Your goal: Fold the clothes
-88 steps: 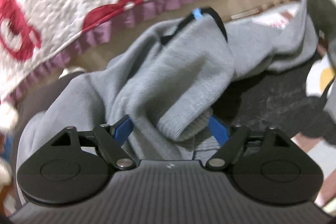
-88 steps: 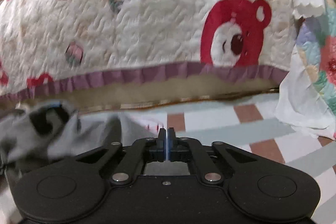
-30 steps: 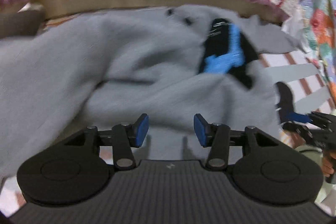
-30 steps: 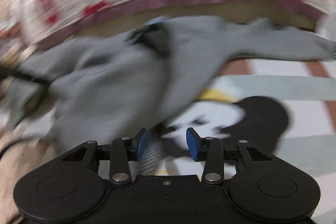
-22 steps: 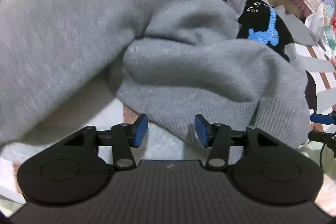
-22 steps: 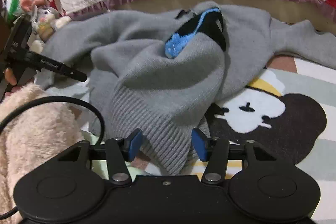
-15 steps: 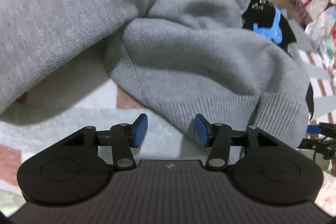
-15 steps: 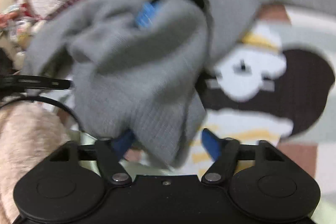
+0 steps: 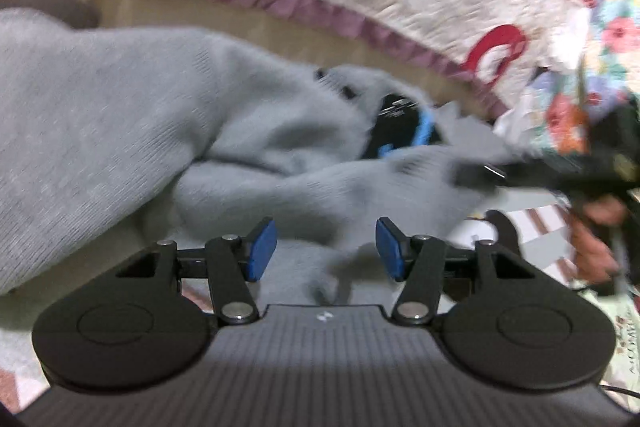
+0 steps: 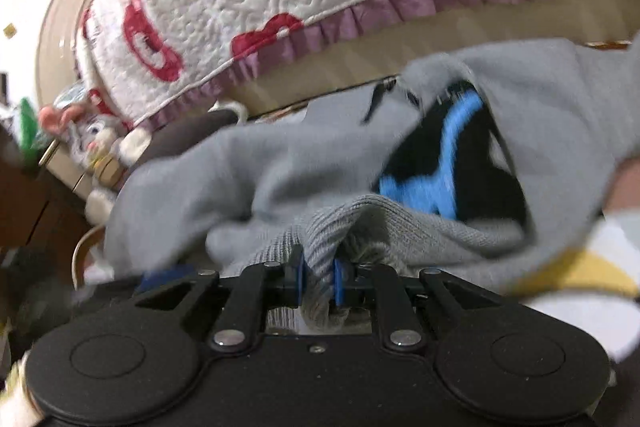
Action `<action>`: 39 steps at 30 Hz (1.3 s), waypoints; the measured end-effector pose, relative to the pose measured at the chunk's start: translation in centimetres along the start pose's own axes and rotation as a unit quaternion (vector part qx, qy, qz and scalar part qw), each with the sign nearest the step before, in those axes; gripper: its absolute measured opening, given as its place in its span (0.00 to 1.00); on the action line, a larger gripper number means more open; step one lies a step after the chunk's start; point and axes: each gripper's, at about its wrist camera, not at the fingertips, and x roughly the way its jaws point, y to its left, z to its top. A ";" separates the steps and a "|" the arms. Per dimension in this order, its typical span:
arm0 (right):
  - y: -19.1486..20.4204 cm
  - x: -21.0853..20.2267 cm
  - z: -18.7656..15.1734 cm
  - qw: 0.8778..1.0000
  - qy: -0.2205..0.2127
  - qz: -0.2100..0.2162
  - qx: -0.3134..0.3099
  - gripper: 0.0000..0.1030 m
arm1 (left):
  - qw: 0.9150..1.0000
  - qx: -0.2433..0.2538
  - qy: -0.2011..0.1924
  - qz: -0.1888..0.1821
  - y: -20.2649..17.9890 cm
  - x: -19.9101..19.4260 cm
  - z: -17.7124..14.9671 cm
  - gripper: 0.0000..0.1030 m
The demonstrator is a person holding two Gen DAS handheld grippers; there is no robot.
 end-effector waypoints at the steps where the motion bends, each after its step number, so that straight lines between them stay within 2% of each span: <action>1: 0.2 0.9 1.1 1.000 0.001 -0.004 0.001 0.17 | 1.000 0.006 -0.003 -0.007 -0.3 -0.1 -0.1 0.55; 4: 0.8 3.6 3.3 0.999 0.000 -0.030 -0.018 0.17 | 1.000 0.012 0.012 -0.009 -0.6 1.0 -0.3 0.58; 7: 0.4 4.6 4.2 0.999 -0.007 -0.050 -0.013 0.17 | 0.998 -0.005 0.055 0.010 0.0 3.7 -0.2 0.60; 9: -0.1 4.8 4.2 0.997 -0.007 -0.070 -0.012 0.17 | 0.996 -0.023 0.088 0.009 0.6 5.3 -0.1 0.58; 10: 0.0 5.0 3.9 0.997 -0.005 -0.079 -0.011 0.17 | 0.993 -0.031 0.114 0.008 0.8 6.0 -0.1 0.36; 11: 0.1 5.0 3.6 0.996 -0.004 -0.085 -0.009 0.17 | 0.990 -0.033 0.135 0.006 0.8 6.6 0.0 0.10; 12: 0.3 5.0 3.4 0.996 0.000 -0.087 -0.010 0.17 | 0.990 -0.018 0.139 0.003 0.2 6.9 0.1 0.09; 15: 1.3 4.9 2.5 0.996 0.018 -0.084 -0.018 0.28 | 0.992 0.055 0.113 0.002 -2.0 6.5 0.2 0.07; 16: 1.7 4.6 2.1 0.996 0.024 -0.080 -0.019 0.39 | 0.993 0.059 0.101 0.002 -2.0 6.4 0.2 0.06; 17: 2.2 4.3 1.7 0.997 0.031 -0.075 -0.019 0.44 | 0.994 0.062 0.089 0.002 -2.0 6.2 0.1 0.05; 18: 2.5 4.0 1.3 0.996 0.036 -0.073 -0.020 0.45 | 0.995 0.061 0.082 0.004 -1.8 6.2 0.1 0.05; 23: 3.8 1.2 0.4 0.991 0.050 -0.122 -0.033 0.45 | 0.993 -0.014 0.112 0.022 0.6 8.0 0.3 0.05; 24: 4.0 0.5 0.2 0.989 0.053 -0.132 -0.036 0.45 | 0.992 -0.017 0.119 0.031 0.7 8.2 0.1 0.05; 26: 4.1 -1.0 0.2 0.986 0.055 -0.152 -0.048 0.45 | 0.992 -0.007 0.121 0.042 0.7 8.4 -0.3 0.05; 29: 4.2 -3.1 0.3 0.984 0.057 -0.158 -0.061 0.45 | 0.992 -0.002 0.118 0.047 0.4 8.5 -0.3 0.05; 33: 3.3 -4.6 -1.5 0.989 0.067 -0.125 -0.036 0.46 | 0.992 0.008 0.112 0.055 0.2 8.2 -0.4 0.05; 36: 2.6 -4.9 -3.9 0.983 0.085 -0.157 -0.035 0.46 | 0.991 0.041 0.105 0.067 -0.4 7.6 -0.7 0.05; 39: 2.6 -6.7 -5.2 0.976 0.093 -0.194 -0.036 0.46 | 0.991 0.050 0.096 0.075 -0.7 7.1 -0.7 0.05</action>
